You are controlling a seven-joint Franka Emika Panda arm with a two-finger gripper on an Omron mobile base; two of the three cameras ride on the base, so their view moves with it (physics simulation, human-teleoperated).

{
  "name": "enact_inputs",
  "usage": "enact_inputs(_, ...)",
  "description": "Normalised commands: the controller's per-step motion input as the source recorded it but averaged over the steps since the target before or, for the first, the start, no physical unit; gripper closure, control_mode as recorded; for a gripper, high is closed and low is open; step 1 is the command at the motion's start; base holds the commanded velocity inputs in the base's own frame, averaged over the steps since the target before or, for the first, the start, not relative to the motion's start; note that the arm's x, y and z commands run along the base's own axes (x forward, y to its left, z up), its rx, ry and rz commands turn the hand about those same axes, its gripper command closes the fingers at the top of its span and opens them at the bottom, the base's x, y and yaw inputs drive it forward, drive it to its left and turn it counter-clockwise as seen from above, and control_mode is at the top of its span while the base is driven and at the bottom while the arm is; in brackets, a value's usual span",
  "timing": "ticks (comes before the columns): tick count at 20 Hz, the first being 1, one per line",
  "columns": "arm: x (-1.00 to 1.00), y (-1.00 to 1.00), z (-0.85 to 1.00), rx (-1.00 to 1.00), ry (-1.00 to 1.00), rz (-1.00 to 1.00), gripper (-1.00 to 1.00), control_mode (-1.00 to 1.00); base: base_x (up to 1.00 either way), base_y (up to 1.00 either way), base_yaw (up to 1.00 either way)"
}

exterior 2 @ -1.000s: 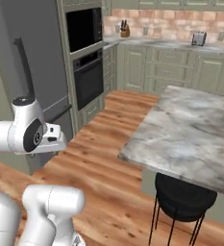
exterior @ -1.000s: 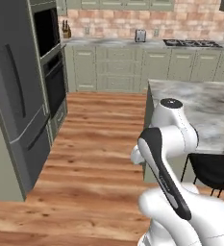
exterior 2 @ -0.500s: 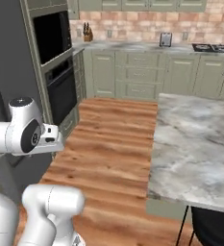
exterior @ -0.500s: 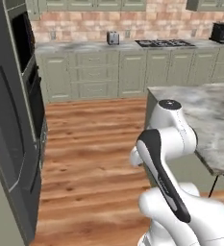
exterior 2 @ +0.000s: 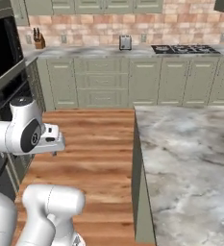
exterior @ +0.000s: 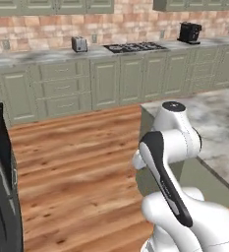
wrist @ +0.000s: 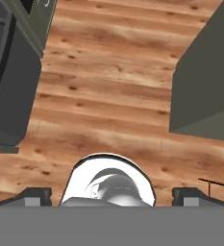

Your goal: Move the hot dog bun to the plate on the dining table and place the condiment next to that plate. Then navigate to the fridge and take the sausage and place it on the plate as well.

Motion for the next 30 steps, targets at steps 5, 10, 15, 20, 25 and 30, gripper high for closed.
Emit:
enact_inputs(5, 0.00, 0.00, 0.00, 0.00, 0.00, 0.00, -1.00, 1.00, 1.00, 0.39, -0.31)
enact_inputs(10, 0.00, 0.00, 0.00, 0.00, 0.00, 0.00, -1.00, 1.00, 1.00, 0.75, -0.20)
enact_inputs(15, 0.00, 0.00, 0.00, 0.00, 0.00, 0.00, -1.00, 1.00, 1.00, 0.73, -0.14)
enact_inputs(20, 0.00, 0.00, 0.00, 0.00, 0.00, 0.00, -1.00, 1.00, 1.00, 0.66, -0.06)
enact_inputs(25, 0.00, 0.00, 0.00, 0.00, 0.00, 0.00, -1.00, 1.00, 1.00, 0.35, 0.00)
enact_inputs(30, 0.00, 0.00, 0.00, 0.00, 0.00, 0.00, -1.00, 1.00, 1.00, 0.24, 0.10)
